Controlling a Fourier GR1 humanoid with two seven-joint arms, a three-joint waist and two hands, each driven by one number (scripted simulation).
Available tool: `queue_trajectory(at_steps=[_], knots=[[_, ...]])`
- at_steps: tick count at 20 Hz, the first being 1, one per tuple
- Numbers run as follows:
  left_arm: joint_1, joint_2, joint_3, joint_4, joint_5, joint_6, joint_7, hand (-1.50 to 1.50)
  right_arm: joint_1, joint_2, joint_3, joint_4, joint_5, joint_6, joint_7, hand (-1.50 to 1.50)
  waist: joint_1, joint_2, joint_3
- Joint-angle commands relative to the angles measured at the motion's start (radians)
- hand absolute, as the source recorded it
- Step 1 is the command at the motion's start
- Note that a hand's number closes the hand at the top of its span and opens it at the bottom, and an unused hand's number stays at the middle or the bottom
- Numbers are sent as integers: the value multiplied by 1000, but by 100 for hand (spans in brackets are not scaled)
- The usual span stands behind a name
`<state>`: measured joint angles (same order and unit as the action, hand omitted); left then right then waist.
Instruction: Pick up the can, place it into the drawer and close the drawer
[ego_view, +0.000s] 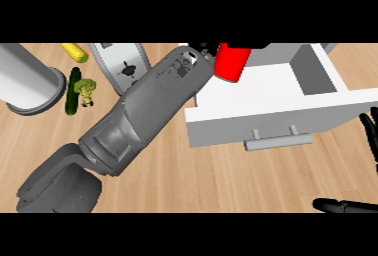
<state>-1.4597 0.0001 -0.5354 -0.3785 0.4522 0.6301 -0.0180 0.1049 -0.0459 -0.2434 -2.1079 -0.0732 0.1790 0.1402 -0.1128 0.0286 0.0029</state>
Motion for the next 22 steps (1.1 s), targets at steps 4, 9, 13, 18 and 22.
queue_trajectory(at_steps=[4, 9, 13, 18, 22], knots=[[8, 0, -41, 38, 33, 54, -18, -150, -14, -31, -9, -4, -13, 18, 21, -150, -25, 8, 1], [13, 0, -60, 43, 53, 115, -28, -150, 10, -19, -3, -19, -10, 21, -1, -150, -20, 3, 1], [20, 0, -88, 22, 83, 122, -12, -150, -40, -9, 23, -27, 8, -8, 43, -150, -20, 5, 0], [60, 0, -91, 8, 113, 169, -65, -150, -24, -41, 11, -42, 46, 14, -7, -150, -19, 5, 0], [53, 0, -85, -6, 150, 185, -45, -150, -17, -95, 33, -101, 167, 27, -42, -150, -31, 4, -1]])
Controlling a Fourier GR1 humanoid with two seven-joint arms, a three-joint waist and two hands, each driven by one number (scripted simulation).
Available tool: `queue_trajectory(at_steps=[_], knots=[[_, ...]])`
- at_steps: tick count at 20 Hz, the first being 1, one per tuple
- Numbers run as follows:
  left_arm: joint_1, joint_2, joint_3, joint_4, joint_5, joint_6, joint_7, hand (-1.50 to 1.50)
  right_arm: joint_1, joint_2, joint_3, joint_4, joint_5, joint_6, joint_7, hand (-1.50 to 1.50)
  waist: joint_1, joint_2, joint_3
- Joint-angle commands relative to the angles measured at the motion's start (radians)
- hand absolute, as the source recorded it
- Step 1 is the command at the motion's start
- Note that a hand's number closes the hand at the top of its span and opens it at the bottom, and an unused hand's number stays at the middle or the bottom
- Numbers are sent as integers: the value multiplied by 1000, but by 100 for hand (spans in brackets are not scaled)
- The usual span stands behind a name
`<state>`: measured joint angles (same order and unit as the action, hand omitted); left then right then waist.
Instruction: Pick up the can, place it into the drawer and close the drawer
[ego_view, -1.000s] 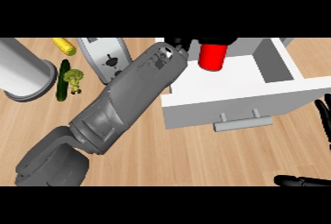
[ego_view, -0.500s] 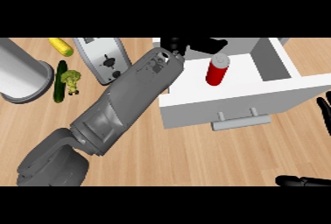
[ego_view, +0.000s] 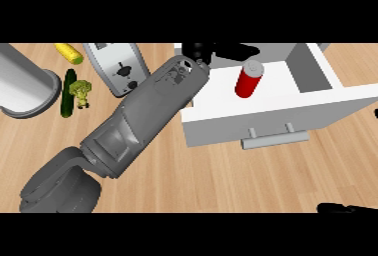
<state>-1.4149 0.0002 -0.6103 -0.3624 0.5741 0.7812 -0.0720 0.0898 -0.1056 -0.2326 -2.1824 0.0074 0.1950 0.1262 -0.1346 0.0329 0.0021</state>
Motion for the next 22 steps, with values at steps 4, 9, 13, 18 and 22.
queue_trajectory(at_steps=[4, 9, 13, 18, 22], knots=[[-6, 0, 8, -38, 66, 6, -9, -150, -28, -62, 37, -25, 170, 4, -73, -150, 21, -4, 0], [0, 0, 25, -58, 108, 22, -57, -150, -31, -85, 88, -76, 278, 2, -63, -150, 42, -11, -1], [-8, 0, 11, -89, 125, 61, -69, -150, -112, -142, 111, 8, 424, -10, -87, -150, 68, -13, -1], [-65, 0, 16, -54, 122, 65, -45, -150, -94, -139, 242, 86, 685, -81, -139, -150, 86, -17, -1], [-40, 0, 15, -88, 119, 46, -10, -150, -108, -176, 281, 179, 811, -99, -153, -150, 118, -27, -2]])
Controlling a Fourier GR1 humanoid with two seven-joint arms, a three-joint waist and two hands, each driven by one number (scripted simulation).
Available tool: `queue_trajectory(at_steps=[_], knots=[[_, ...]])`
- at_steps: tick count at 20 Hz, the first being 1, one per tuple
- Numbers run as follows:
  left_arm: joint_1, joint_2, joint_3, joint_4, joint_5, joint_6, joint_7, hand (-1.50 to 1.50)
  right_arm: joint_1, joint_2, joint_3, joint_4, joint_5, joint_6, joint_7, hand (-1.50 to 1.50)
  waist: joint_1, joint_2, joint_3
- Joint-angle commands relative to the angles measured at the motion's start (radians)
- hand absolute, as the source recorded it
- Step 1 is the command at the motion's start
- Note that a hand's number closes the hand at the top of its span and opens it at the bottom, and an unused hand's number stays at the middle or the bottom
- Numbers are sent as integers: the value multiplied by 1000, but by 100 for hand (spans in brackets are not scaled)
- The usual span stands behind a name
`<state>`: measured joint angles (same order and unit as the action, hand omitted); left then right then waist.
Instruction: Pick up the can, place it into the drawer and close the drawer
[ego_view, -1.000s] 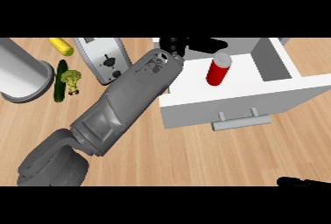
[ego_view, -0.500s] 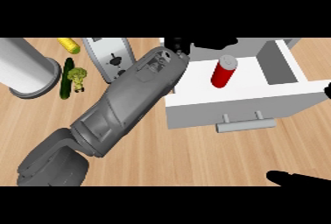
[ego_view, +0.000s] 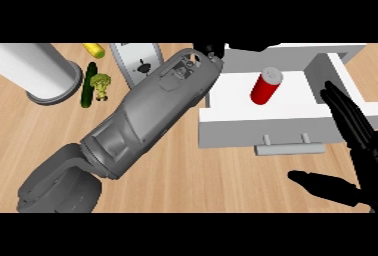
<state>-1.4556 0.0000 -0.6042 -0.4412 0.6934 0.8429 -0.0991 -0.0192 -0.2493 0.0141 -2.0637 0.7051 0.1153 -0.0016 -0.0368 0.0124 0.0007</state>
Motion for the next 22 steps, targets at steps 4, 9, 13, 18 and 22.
queue_trajectory(at_steps=[4, 9, 13, 18, 22], knots=[[7, 7, 7, -41, -30, 2, 37, -150, -50, -6, 87, 222, 253, -99, -24, -150, 49, -11, 0], [53, 85, 2, -118, -62, -20, 87, -150, -147, 74, 116, 412, 358, -222, -2, -150, 64, -14, 0], [75, 135, 10, -178, -82, -33, 135, -150, -192, 113, 65, 590, 357, -356, -57, -150, 61, -12, 0], [152, 196, -14, -302, -119, -11, 184, -150, -294, 101, 12, 793, 377, -410, -86, -150, 79, -13, 0], [184, 289, -23, -408, -132, -43, 257, -150, -350, 121, 11, 880, 436, -462, -64, -150, 89, -15, 0]])
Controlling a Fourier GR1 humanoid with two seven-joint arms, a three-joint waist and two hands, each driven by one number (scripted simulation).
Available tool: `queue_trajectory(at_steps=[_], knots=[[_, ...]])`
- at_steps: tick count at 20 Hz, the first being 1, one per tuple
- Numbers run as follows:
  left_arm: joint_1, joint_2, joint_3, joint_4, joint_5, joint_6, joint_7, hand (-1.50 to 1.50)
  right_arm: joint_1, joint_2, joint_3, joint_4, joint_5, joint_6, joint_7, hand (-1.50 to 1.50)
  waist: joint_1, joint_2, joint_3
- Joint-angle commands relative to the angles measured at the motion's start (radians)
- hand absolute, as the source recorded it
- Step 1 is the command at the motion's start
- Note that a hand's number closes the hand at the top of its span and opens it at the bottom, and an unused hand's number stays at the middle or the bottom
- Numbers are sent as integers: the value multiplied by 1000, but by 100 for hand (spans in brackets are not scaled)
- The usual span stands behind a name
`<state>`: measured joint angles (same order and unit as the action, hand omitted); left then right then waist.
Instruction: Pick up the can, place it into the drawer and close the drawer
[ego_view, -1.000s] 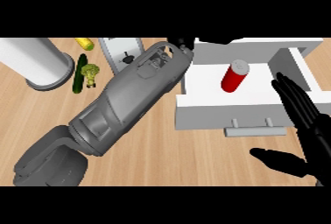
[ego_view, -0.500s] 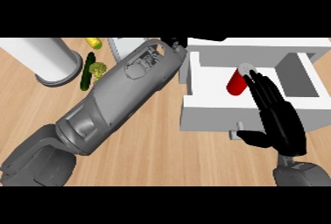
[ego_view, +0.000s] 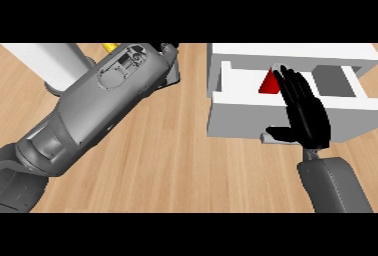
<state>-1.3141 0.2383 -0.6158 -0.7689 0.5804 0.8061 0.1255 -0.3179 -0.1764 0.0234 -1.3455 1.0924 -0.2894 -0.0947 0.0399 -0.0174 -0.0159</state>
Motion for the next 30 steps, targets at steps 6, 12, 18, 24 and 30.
queue_trajectory(at_steps=[6, 12, 18, 24, 30], knots=[[125, 127, -12, -208, -23, -17, 103, -150, -131, 2, -63, 316, 66, -133, -16, -150, 19, 15, 17], [121, 192, 7, -264, -24, -44, 161, -150, -267, 43, -110, 522, 115, -287, 0, -150, 33, 27, 18], [238, 209, -15, -379, -51, -20, 162, -150, -445, 10, -173, 707, 110, -337, -20, -150, 43, 29, 18], [302, 235, -16, -441, -78, -24, 166, -150, -614, 19, -206, 888, 150, -425, 18, -150, 43, 35, 18], [393, 243, -21, -521, -107, -2, 146, -150, -696, -12, -247, 1001, 134, -466, -5, -150, 50, 39, 18]])
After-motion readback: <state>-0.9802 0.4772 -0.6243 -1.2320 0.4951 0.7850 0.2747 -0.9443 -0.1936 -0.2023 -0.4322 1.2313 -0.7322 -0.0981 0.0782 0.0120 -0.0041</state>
